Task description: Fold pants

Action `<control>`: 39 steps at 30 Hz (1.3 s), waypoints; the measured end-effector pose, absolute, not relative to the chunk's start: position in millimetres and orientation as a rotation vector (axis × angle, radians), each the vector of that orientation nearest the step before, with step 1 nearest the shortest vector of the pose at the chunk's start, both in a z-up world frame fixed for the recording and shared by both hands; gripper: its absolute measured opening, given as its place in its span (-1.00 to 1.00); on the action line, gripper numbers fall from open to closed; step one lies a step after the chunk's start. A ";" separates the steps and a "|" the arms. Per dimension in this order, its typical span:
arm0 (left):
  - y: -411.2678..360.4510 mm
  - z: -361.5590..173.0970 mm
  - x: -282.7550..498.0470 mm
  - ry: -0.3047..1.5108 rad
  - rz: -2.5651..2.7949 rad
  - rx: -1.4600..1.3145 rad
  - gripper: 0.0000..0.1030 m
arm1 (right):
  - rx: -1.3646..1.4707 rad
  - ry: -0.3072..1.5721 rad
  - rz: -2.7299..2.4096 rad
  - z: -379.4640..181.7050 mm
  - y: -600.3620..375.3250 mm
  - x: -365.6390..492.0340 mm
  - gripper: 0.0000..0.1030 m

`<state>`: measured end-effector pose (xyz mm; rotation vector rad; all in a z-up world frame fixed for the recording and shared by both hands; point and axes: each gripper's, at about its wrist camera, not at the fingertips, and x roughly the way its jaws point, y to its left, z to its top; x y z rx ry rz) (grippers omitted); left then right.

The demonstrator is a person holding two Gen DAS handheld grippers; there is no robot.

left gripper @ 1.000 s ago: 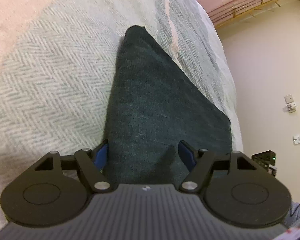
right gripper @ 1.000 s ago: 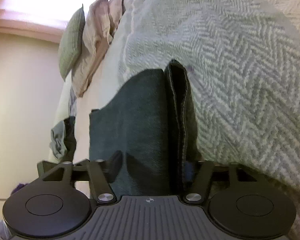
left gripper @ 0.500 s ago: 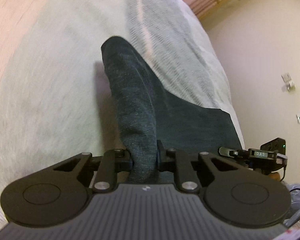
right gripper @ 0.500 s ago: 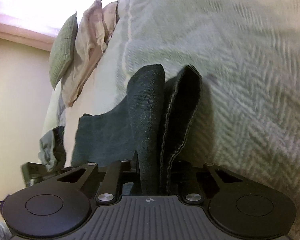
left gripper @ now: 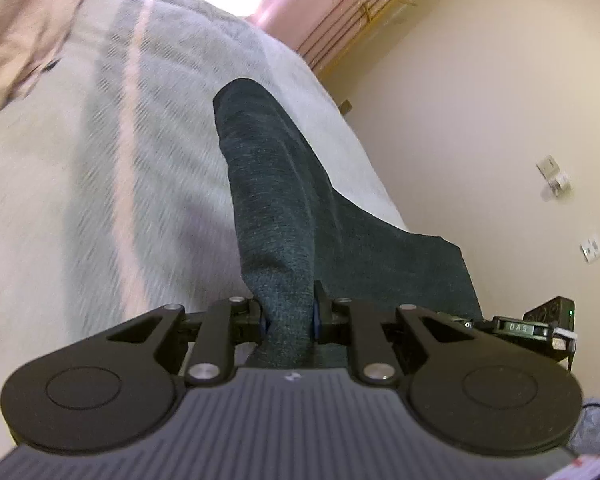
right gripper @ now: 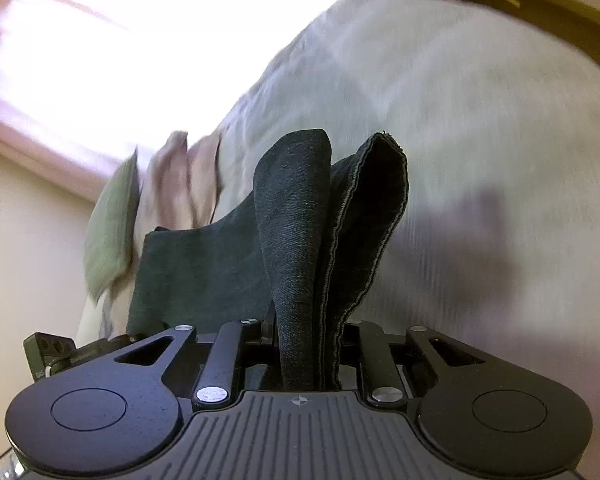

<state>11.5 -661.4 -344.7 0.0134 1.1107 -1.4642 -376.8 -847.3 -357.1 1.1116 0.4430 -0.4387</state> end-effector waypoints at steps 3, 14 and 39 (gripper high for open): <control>-712.8 -347.3 29.5 1.079 -1.461 0.034 -0.71 | 1.095 0.427 -0.450 -362.2 -898.7 -353.6 -0.71; -809.6 -400.1 81.7 1.044 -1.368 0.106 -0.69 | 1.124 0.468 -0.538 -440.7 -999.6 -285.7 -0.45; -856.3 -435.5 51.5 0.781 -1.189 0.465 -0.61 | 0.332 0.716 -0.828 -445.5 -972.9 -232.2 -0.43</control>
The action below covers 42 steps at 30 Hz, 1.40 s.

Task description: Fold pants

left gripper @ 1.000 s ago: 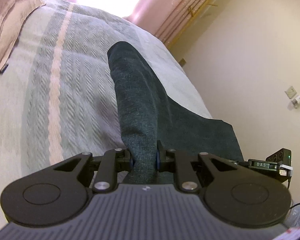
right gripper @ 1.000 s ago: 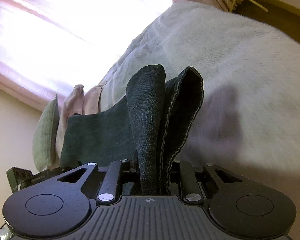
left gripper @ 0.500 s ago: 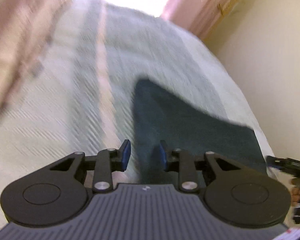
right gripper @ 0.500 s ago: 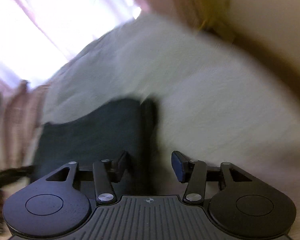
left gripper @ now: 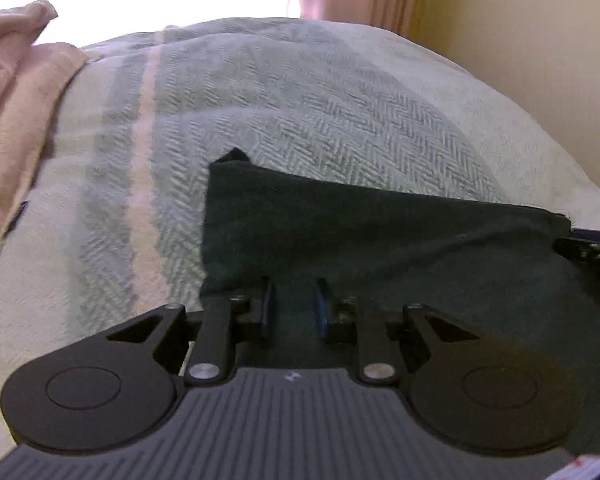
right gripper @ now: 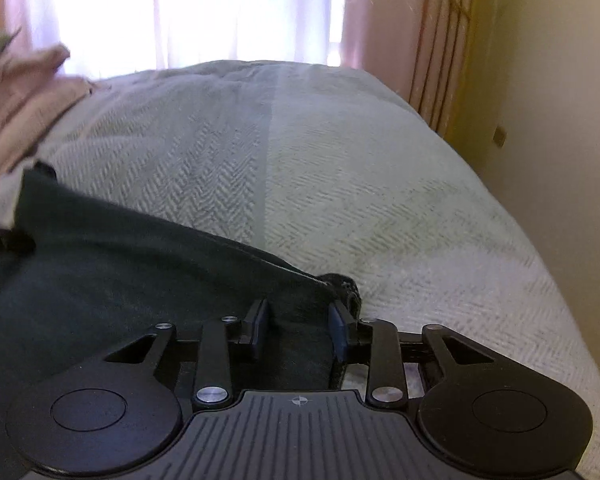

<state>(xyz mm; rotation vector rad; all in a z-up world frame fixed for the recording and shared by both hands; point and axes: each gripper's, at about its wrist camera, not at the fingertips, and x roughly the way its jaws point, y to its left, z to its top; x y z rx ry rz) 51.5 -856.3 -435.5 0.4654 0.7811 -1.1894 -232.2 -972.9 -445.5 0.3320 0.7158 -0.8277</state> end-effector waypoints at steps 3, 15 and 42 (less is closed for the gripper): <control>-837.1 -418.1 47.2 0.775 -1.202 0.468 -0.61 | 0.384 0.707 -0.882 -416.5 -963.4 -236.0 -0.43; -750.8 -428.0 -21.5 0.793 -1.225 0.500 -0.33 | 0.275 0.704 -0.793 -439.6 -837.4 -277.2 -0.43; -675.4 -305.9 -85.3 0.771 -1.140 0.556 0.27 | 0.492 0.649 -0.882 -337.1 -757.7 -304.0 -0.25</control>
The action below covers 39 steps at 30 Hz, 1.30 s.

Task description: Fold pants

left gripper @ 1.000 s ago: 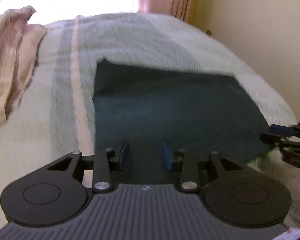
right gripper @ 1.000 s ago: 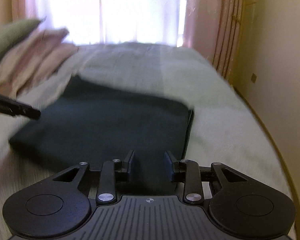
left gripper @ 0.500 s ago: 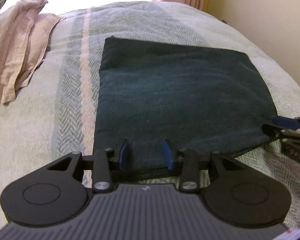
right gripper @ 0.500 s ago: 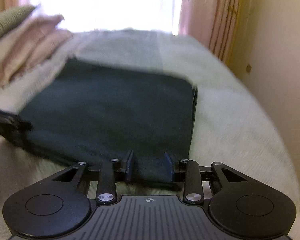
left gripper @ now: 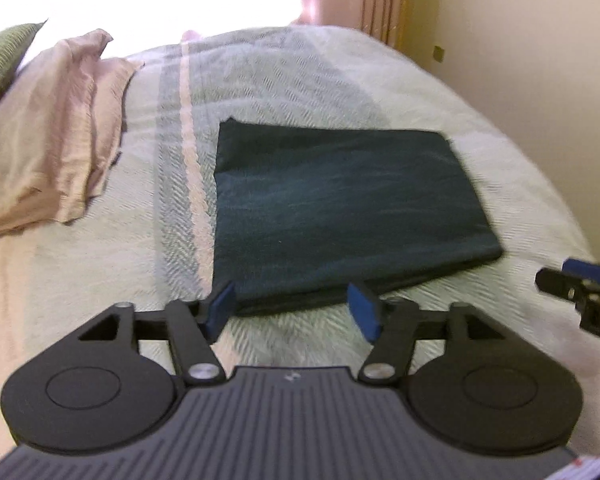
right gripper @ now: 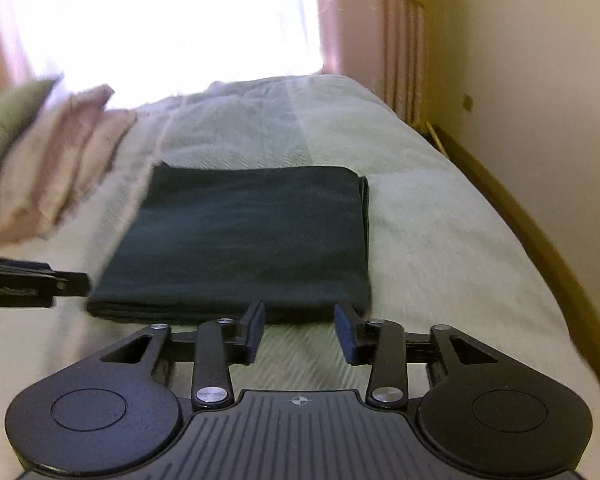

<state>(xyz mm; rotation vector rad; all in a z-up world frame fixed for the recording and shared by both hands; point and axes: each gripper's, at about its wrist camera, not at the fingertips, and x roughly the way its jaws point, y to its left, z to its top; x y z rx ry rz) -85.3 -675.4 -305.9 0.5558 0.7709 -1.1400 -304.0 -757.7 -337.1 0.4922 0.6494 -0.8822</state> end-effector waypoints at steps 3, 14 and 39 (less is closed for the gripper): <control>-638.2 -268.1 -99.8 0.765 -1.167 0.547 0.38 | 0.575 0.620 -0.885 -301.0 -721.7 -324.5 -0.11; -501.2 -167.3 -153.5 0.688 -1.195 0.537 0.82 | 0.597 0.569 -0.912 -189.3 -589.8 -362.3 0.18; -302.6 -46.3 -263.9 0.703 -1.043 0.378 0.91 | 0.485 0.606 -0.776 -78.1 -440.8 -462.3 0.19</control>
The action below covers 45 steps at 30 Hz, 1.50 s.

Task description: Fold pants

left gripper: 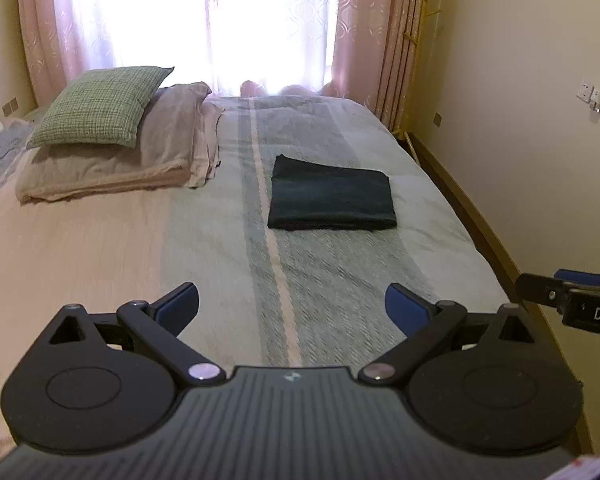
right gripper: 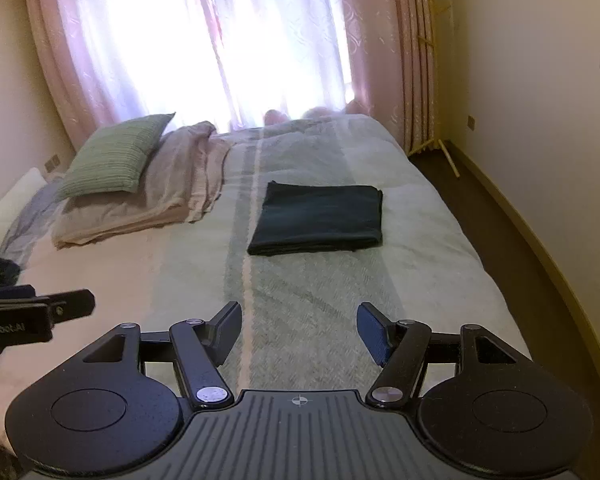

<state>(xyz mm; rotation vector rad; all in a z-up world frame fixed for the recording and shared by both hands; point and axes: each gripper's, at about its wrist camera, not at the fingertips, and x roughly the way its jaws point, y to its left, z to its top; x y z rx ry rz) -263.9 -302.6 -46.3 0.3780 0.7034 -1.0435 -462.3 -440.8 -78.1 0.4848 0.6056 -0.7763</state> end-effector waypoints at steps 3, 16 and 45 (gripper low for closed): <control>-288.7 -36.0 -279.7 0.691 -1.052 0.378 0.91 | 0.479 0.591 -0.755 -66.7 -426.3 -476.8 0.19; -265.8 -21.6 -300.3 0.647 -1.082 0.397 0.91 | 0.425 0.553 -0.726 -44.5 -388.8 -500.0 0.19; -236.0 -29.9 -295.1 0.691 -1.079 0.418 0.91 | 0.449 0.607 -0.689 -60.5 -355.7 -480.8 0.19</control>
